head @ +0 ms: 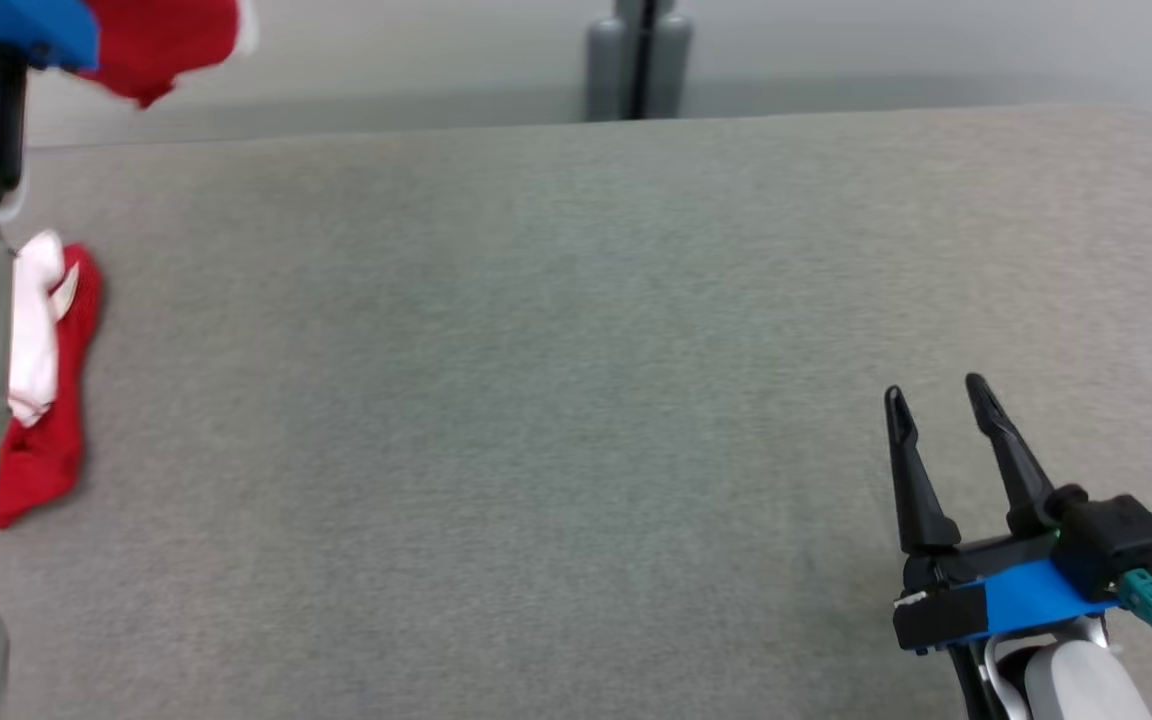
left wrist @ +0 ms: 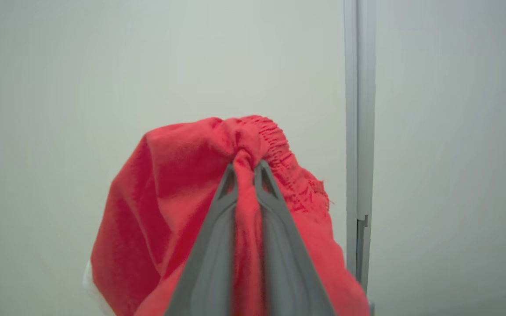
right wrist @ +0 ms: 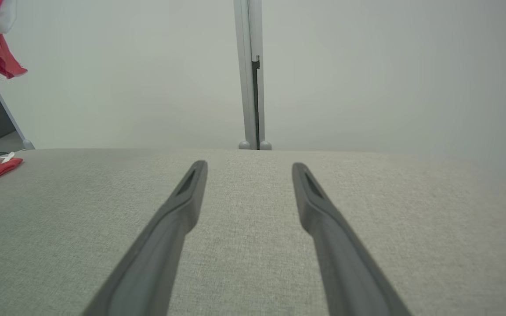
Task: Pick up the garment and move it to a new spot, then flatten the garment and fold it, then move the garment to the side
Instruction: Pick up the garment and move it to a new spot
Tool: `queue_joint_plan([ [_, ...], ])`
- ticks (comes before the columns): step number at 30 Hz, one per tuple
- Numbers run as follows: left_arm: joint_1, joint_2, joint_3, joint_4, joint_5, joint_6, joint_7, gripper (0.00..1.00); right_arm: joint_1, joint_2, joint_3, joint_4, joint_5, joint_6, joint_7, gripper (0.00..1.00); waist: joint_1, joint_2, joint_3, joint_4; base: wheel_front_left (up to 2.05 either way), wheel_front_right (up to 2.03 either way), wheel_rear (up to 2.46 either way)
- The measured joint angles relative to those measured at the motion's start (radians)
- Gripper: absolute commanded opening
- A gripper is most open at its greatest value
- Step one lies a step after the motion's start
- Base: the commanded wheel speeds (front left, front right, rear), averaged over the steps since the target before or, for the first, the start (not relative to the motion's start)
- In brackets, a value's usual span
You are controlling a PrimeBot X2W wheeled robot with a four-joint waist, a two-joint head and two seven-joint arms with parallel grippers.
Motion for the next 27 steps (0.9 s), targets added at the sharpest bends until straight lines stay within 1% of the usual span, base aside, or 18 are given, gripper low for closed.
queue_joint_plan([
  [3,-0.013,-0.017,-0.026,-0.112,-0.008,0.000,0.033,0.00,0.000,0.001,0.007,0.012,0.015,0.000,-0.006,1.00,0.0001,0.0000,-0.005,-0.052,0.00,0.00,0.00],
  [5,-0.018,-0.038,-0.038,-0.181,-0.015,0.000,0.058,0.00,0.000,0.000,0.016,0.020,0.028,0.000,-0.010,1.00,0.0001,0.0000,-0.003,-0.093,0.00,0.00,0.00],
  [8,-0.025,-0.080,-0.068,-0.261,-0.019,0.002,0.093,0.00,-0.001,0.001,0.023,0.030,0.043,0.000,-0.013,1.00,0.0002,0.0000,-0.001,-0.151,0.00,0.00,0.00],
  [11,-0.033,-0.125,-0.109,-0.304,-0.019,0.003,0.121,0.00,-0.009,0.001,0.030,0.042,0.056,0.000,-0.015,1.00,0.0001,0.0000,0.002,-0.203,0.00,0.00,0.00],
  [14,-0.028,-0.165,-0.161,-0.308,-0.011,0.003,0.139,0.00,-0.018,0.001,0.035,0.039,0.068,0.000,-0.016,1.00,0.0000,0.0000,0.007,-0.247,0.00,0.00,0.00],
  [17,-0.002,-0.193,-0.206,-0.294,-0.011,0.002,0.144,0.00,-0.021,0.000,0.039,0.031,0.082,0.000,-0.017,1.00,0.0001,0.0000,0.016,-0.282,0.00,0.00,0.00],
  [21,0.055,-0.201,-0.270,-0.252,-0.007,0.002,0.142,0.00,-0.024,0.001,0.045,0.022,0.100,0.000,-0.017,1.00,0.0001,0.0001,0.031,-0.302,0.00,0.00,0.00],
  [27,0.216,-0.196,-0.332,-0.156,-0.036,0.002,0.114,0.00,-0.029,0.001,0.042,0.022,0.112,0.000,-0.017,1.00,0.0002,0.0000,0.036,-0.299,0.00,0.00,0.00],
])
